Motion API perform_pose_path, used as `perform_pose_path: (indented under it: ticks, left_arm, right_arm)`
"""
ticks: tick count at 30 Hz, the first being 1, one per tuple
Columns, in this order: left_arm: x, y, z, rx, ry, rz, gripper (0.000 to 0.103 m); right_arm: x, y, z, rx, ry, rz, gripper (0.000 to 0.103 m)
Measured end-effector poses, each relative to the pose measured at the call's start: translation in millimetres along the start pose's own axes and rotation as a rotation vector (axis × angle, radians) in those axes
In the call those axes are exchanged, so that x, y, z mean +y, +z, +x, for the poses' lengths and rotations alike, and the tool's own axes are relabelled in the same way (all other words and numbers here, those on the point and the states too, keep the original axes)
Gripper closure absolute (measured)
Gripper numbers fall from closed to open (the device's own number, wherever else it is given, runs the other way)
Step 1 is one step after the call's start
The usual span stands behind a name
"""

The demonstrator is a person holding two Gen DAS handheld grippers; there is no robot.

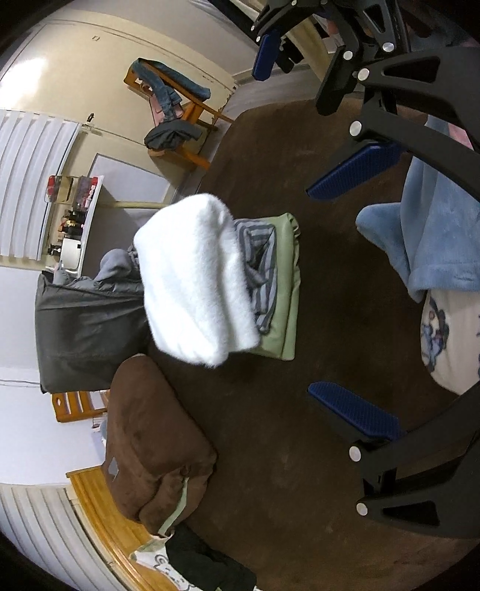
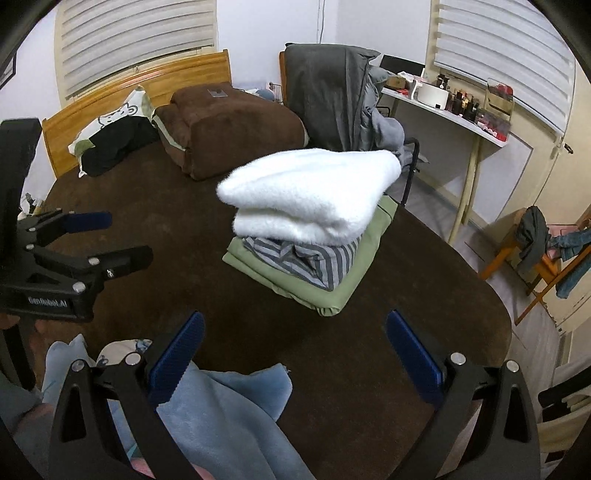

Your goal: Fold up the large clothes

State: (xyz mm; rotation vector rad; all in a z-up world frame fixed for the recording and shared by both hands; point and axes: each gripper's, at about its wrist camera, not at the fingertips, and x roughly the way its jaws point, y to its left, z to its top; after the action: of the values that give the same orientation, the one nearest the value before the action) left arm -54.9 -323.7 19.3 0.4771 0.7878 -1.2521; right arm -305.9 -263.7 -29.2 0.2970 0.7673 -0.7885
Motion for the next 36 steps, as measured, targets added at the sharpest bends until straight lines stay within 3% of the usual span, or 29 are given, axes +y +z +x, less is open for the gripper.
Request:
perform_pose_path:
  ticks: [6, 36]
  left_arm:
    - [-5.6, -1.4, 3.3, 0.012, -0.036, -0.015, 0.007]
    - [-5.4, 7.7, 1.2, -0.014, -0.023, -0.022, 0.007]
  right_arm:
    - [-4.3, 0.8, 1.1, -0.001, 0.001, 0.026, 0.006]
    - [-5.7, 6.2, -1.5, -0.032, -0.035, 0.004, 0.006]
